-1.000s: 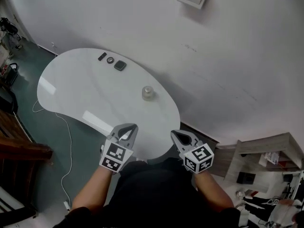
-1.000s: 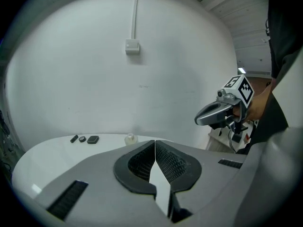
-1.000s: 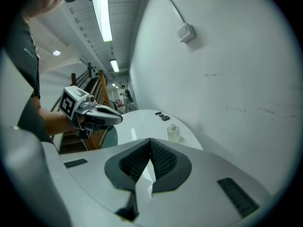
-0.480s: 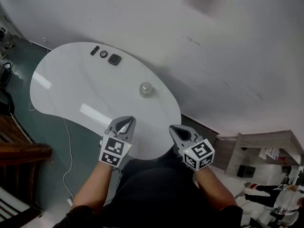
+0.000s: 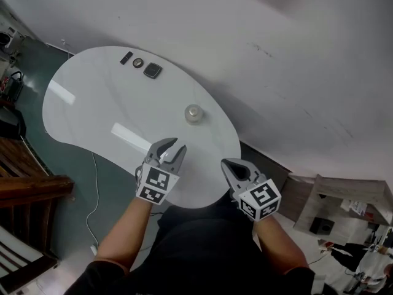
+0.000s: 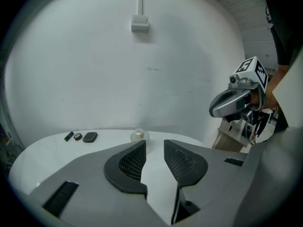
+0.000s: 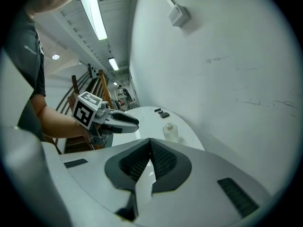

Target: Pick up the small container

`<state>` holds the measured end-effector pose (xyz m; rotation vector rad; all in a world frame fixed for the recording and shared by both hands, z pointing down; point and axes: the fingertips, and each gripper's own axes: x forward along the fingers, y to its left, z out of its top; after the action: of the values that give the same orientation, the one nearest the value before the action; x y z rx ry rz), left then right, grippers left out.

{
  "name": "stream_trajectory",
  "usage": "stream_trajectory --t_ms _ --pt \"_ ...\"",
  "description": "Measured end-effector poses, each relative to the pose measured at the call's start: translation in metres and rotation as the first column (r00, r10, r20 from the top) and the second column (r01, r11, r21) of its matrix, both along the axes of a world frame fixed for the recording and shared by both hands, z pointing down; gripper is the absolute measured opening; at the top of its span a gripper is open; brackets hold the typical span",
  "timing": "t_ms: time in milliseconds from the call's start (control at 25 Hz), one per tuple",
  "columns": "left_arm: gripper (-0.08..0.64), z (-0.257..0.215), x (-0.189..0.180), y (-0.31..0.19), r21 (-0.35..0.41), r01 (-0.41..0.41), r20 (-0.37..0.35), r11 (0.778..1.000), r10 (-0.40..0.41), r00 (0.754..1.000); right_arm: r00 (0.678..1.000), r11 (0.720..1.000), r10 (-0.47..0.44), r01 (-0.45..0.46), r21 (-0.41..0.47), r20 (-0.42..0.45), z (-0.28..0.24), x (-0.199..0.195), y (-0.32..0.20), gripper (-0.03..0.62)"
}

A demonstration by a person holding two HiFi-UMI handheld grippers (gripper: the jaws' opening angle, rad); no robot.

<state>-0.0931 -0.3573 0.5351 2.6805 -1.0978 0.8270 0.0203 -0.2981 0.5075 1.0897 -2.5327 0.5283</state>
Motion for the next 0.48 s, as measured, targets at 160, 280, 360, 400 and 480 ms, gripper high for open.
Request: stream_trajectory --t_ms 160,280,360,400,480 --pt "0.163 0.023 0.003 -0.022 -0.034 0.03 0.027 0.999 -0.029 0.999 1.0 1.0 0.005 -0.005 -0.02 0.026 0.008 0.006 -0.008 -0.006" --pt "0.2 0.041 0.006 -0.038 -0.076 0.067 0.035 0.995 -0.065 0.997 0.999 1.0 0.005 -0.004 -0.022 0.04 0.009 0.011 -0.013 -0.006" --pt "0.223 0.054 0.009 -0.049 -0.09 0.084 0.046 0.992 -0.08 0.996 0.999 0.999 0.009 -0.008 -0.032 0.046 0.011 0.015 -0.017 -0.006" --pt "0.234 0.061 0.01 -0.054 -0.094 0.091 0.054 0.991 -0.086 0.995 0.999 0.999 0.01 -0.008 -0.037 0.047 0.012 0.017 -0.018 -0.006" --pt "0.255 0.072 0.015 -0.063 -0.1 0.096 0.068 0.99 -0.089 0.994 0.999 0.999 0.012 -0.01 -0.045 0.05 0.015 0.02 -0.019 -0.006"
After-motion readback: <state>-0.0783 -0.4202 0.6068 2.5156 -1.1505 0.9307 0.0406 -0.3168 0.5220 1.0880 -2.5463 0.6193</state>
